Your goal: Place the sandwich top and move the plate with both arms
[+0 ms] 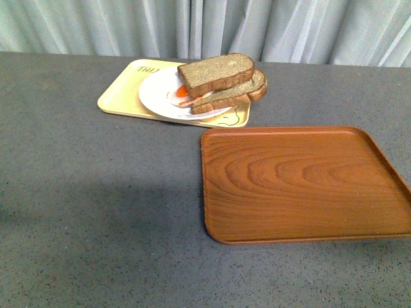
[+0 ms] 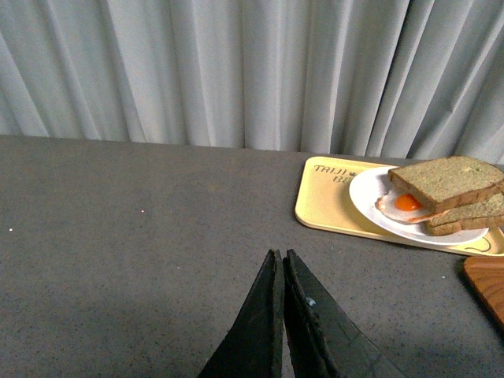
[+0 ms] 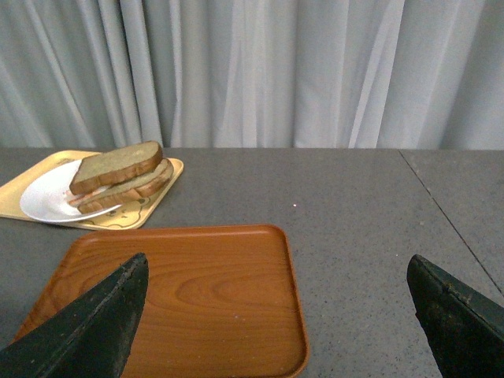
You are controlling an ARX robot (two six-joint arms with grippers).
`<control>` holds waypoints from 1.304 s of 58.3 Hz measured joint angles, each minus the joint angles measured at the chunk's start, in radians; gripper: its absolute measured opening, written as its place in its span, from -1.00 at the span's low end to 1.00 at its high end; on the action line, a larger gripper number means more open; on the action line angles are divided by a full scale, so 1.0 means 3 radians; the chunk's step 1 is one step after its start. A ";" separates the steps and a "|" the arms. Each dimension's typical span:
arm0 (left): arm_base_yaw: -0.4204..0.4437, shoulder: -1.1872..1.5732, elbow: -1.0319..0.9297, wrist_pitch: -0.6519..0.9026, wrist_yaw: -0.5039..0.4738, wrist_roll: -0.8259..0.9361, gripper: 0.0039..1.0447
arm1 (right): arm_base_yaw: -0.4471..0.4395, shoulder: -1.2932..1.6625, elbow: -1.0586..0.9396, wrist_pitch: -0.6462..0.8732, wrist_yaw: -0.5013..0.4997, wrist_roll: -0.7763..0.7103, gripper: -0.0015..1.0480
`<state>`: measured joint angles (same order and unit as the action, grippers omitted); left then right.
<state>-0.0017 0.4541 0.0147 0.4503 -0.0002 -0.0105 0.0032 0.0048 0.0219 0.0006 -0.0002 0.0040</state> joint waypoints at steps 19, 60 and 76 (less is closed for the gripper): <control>0.0000 -0.0502 -0.0001 -0.0487 0.0000 0.0000 -0.98 | 0.0000 0.0000 0.0001 0.0000 0.0000 0.0000 0.82; 0.0001 -0.1456 0.0000 -0.1502 0.0000 0.0003 -0.98 | 0.0000 0.0000 0.0000 0.0000 -0.0001 -0.0001 0.82; 0.0001 -0.1461 0.0000 -0.1502 0.0000 0.0004 -0.66 | 0.0000 0.0000 0.0001 0.0000 0.0000 -0.0001 0.82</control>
<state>-0.0013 0.0158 0.0147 -0.0002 -0.0002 -0.0093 0.0032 0.0048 0.0223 0.0006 -0.0002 0.0036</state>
